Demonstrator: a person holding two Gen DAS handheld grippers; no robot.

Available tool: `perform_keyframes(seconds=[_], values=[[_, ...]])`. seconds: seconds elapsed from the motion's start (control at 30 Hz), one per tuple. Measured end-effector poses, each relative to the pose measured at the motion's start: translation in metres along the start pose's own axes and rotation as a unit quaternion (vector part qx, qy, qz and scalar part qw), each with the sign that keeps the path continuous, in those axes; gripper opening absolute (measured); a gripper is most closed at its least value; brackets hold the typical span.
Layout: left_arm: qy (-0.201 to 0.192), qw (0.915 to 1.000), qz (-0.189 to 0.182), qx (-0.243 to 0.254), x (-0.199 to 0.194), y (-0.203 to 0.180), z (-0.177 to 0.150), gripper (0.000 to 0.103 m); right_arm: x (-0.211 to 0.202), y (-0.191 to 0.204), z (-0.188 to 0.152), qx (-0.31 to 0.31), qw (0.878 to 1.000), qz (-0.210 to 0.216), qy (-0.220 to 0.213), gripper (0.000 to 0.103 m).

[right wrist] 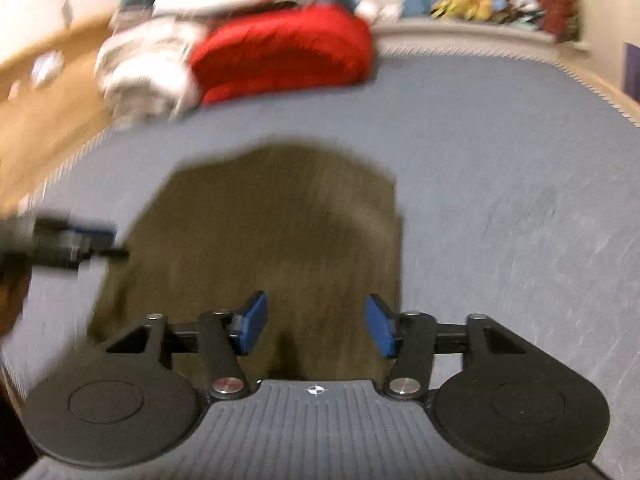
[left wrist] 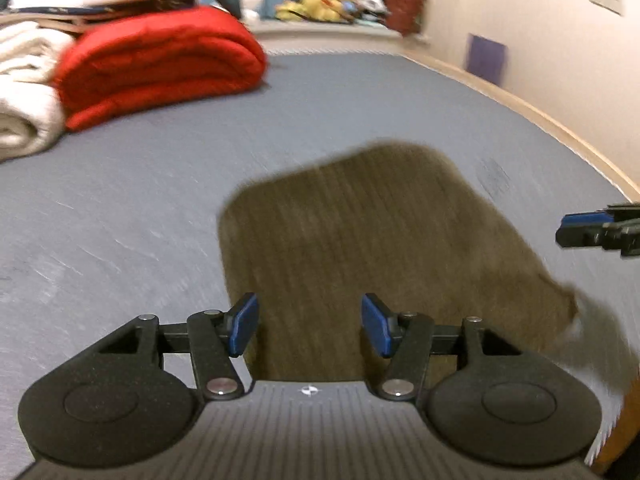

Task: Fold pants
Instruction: 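Open both tools and release the folded pants onto the mattress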

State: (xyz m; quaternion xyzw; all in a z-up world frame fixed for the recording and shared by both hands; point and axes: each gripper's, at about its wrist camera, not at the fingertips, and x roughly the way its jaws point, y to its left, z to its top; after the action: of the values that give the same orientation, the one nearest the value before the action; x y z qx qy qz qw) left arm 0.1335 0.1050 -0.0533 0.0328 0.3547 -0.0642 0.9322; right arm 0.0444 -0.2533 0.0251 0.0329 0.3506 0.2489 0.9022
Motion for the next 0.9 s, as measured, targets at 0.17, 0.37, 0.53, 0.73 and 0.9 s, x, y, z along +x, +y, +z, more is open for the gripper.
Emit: perform_keyframes(seconds=[0.17, 0.37, 0.53, 0.73, 0.9], values=[[-0.016, 0.9972, 0.061, -0.041, 0.003, -0.006, 0.055, 0.060, 0.033, 0.000, 0.058, 0.061, 0.997, -0.001, -0.044, 0.064], [-0.006, 0.9960, 0.074, -0.049, 0.031, -0.009, 0.061, 0.031, 0.099, 0.012, 0.073, 0.034, 0.997, -0.055, -0.046, 0.058], [0.046, 0.9948, 0.078, -0.046, 0.070, -0.001, 0.046, 0.023, 0.163, -0.008, 0.065, 0.079, 0.988, -0.135, 0.008, 0.050], [0.045, 0.9950, 0.073, -0.050, 0.076, 0.005, 0.047, 0.024, 0.187, 0.002, 0.068, 0.033, 0.983, -0.183, 0.009, 0.050], [0.047, 0.9953, 0.066, -0.054, 0.073, 0.008, 0.043, 0.024, 0.186, -0.005, 0.068, 0.038, 0.981, -0.187, 0.016, 0.050]])
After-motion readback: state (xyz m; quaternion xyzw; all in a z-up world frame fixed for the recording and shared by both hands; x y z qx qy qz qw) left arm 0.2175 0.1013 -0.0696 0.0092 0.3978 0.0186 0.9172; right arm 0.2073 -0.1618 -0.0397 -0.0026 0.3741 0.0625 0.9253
